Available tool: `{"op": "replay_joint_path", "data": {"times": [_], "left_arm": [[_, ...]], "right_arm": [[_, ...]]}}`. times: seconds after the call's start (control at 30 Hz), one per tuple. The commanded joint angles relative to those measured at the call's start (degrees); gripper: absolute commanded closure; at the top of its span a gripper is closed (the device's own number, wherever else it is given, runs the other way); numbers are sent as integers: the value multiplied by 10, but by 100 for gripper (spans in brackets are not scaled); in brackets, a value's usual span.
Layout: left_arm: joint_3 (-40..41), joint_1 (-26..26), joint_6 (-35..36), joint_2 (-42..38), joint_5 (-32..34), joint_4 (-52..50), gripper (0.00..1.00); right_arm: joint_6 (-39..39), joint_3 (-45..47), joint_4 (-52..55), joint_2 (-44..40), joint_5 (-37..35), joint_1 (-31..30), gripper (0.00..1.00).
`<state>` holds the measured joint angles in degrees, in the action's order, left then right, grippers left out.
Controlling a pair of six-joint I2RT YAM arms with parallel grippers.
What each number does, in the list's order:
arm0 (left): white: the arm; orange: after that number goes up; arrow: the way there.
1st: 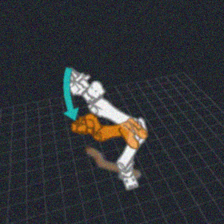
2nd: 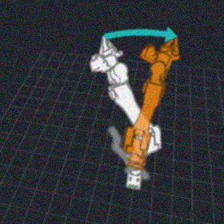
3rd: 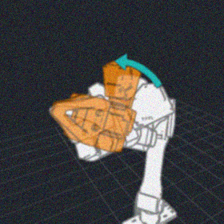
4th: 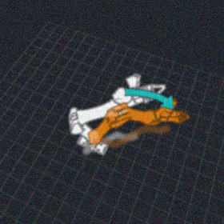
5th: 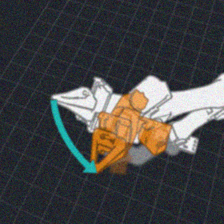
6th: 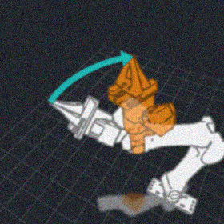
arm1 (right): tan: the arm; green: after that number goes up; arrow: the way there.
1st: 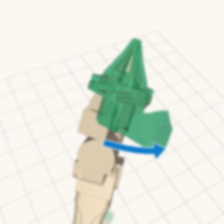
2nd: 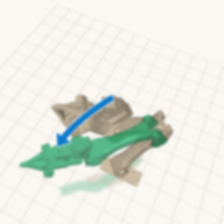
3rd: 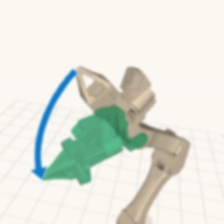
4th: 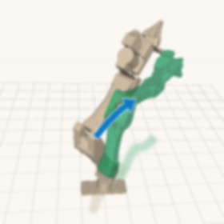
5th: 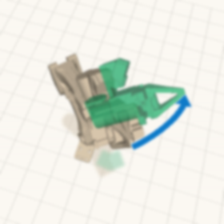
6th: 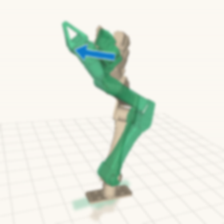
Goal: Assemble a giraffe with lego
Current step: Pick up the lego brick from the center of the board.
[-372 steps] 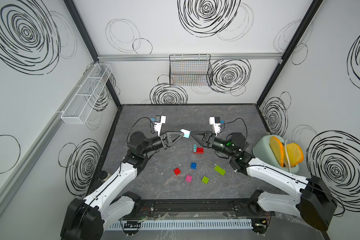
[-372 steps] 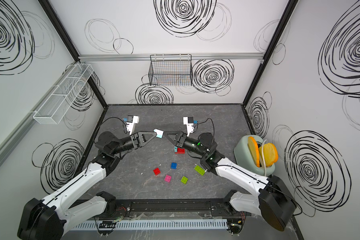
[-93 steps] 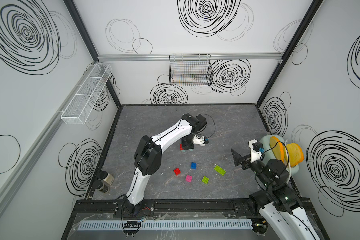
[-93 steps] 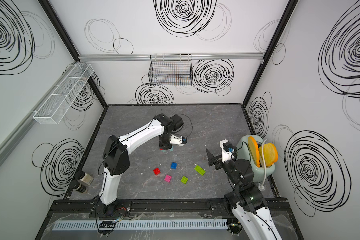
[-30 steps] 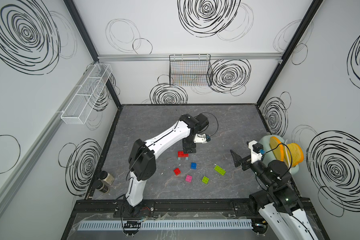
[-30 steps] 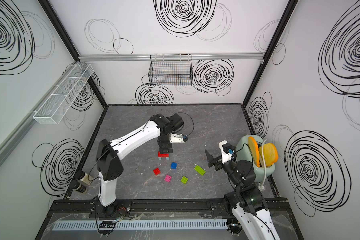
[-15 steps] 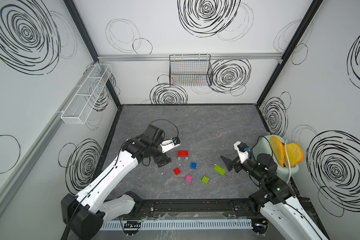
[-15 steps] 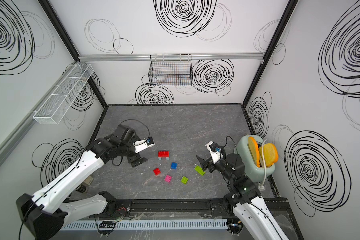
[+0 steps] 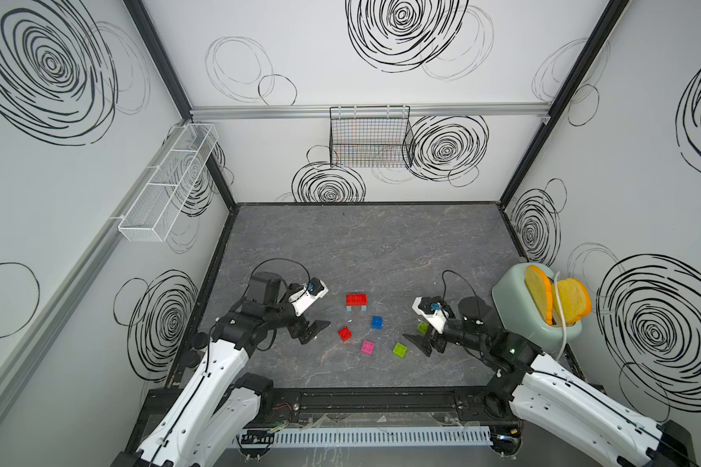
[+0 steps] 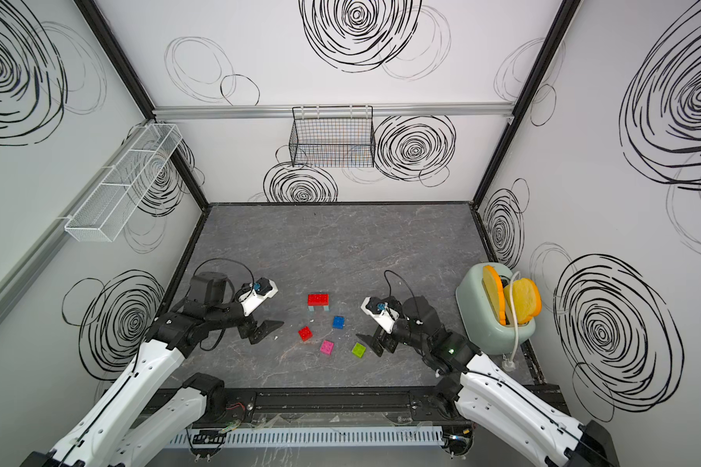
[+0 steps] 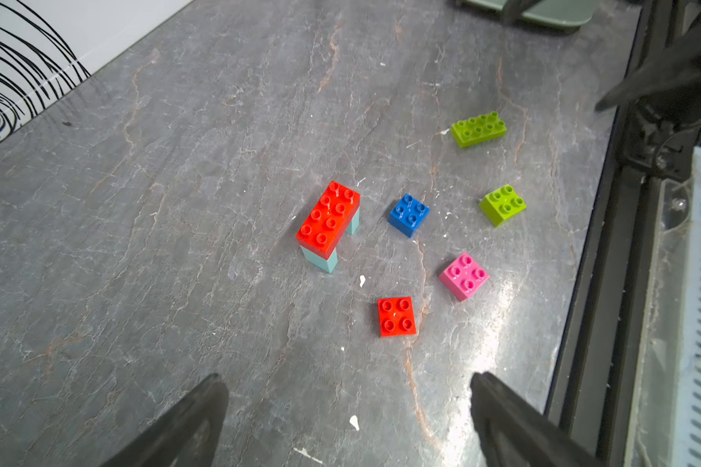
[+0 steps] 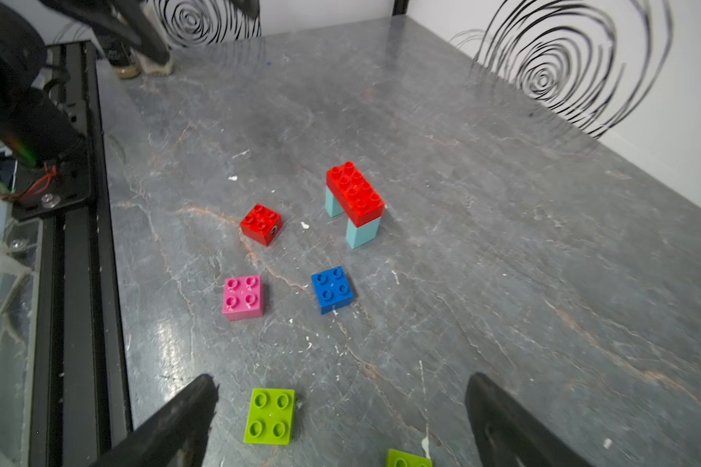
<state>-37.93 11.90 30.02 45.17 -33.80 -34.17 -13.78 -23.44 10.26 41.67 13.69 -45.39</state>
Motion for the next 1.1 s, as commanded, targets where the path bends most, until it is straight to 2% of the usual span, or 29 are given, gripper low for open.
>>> {"op": "replay_joint_path", "data": {"times": [0.0,0.13,0.27,0.4,0.53,0.77,1.07], "left_arm": [[7,-21,-9,-11,-61,46,2],[14,-28,4,-15,-71,41,2],[16,-31,20,-23,-83,26,2],[13,-35,23,-32,-80,19,2],[11,-35,27,-33,-77,14,2],[11,-36,28,-36,-77,12,2],[13,-35,32,-36,-80,11,2]], "right_arm": [[-69,-34,7,73,-39,-48,3],[-108,-94,45,188,-52,-75,6],[-97,-174,83,289,-32,-72,15],[-96,-242,109,395,-8,-60,35],[-113,-290,131,475,-24,-60,40],[-111,-327,142,540,-74,-49,42],[-129,-343,141,570,-63,-50,44]]}}
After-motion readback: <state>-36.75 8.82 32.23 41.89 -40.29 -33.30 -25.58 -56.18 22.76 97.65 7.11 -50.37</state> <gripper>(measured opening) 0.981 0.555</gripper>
